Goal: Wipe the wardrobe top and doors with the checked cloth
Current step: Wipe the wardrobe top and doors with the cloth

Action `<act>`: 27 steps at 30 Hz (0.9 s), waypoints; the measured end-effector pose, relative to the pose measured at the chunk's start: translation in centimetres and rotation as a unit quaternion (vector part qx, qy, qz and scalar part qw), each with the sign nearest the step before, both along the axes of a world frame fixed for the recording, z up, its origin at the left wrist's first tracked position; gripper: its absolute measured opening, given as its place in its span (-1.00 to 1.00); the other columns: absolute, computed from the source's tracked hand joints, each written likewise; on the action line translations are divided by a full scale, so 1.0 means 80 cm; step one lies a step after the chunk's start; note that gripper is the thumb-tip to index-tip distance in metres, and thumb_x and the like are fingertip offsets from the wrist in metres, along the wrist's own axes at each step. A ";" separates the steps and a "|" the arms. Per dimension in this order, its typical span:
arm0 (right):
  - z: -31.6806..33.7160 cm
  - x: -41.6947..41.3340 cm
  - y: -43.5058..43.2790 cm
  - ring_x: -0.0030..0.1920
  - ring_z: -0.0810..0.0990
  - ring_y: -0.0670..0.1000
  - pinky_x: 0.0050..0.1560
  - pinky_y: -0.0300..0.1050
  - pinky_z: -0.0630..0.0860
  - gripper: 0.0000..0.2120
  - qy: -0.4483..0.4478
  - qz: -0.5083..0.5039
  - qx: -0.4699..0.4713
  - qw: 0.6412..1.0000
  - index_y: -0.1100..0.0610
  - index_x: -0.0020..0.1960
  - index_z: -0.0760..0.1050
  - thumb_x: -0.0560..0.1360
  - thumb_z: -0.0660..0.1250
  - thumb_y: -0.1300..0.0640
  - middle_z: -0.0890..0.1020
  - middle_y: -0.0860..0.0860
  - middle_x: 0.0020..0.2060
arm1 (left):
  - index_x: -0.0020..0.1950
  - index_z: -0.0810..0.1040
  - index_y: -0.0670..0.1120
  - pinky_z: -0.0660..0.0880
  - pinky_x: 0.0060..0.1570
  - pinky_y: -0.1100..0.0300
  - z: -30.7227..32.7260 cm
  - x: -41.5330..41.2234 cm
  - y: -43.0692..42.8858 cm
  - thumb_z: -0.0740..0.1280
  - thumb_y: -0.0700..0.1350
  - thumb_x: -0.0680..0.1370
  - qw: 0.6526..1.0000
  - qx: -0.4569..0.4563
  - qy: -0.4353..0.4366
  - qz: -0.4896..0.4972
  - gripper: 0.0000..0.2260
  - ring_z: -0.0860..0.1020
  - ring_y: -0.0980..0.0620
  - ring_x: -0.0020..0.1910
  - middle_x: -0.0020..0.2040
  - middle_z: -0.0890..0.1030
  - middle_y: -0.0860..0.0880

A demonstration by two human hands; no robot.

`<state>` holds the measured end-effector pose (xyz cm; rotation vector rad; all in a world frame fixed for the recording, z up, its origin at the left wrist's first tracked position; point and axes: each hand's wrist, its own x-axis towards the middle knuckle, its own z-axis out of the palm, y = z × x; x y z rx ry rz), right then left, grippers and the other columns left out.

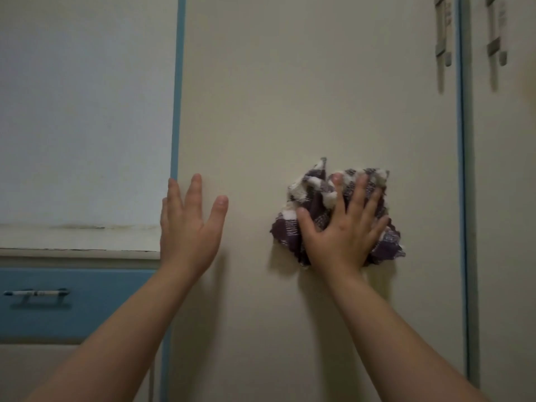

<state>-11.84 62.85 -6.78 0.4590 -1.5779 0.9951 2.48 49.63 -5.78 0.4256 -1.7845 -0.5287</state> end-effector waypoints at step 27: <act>-0.117 0.095 -0.111 0.48 0.02 0.14 0.39 0.23 -0.05 -0.31 0.169 0.019 0.348 0.922 0.02 0.49 0.07 0.42 -0.01 -0.21 0.17 -0.01 0.49 | 0.48 -0.25 0.19 0.12 0.38 -0.19 -0.083 0.014 0.000 -0.04 0.45 0.36 0.972 -0.057 -0.167 0.152 -0.21 0.02 -0.16 0.49 0.53 -0.22 -0.12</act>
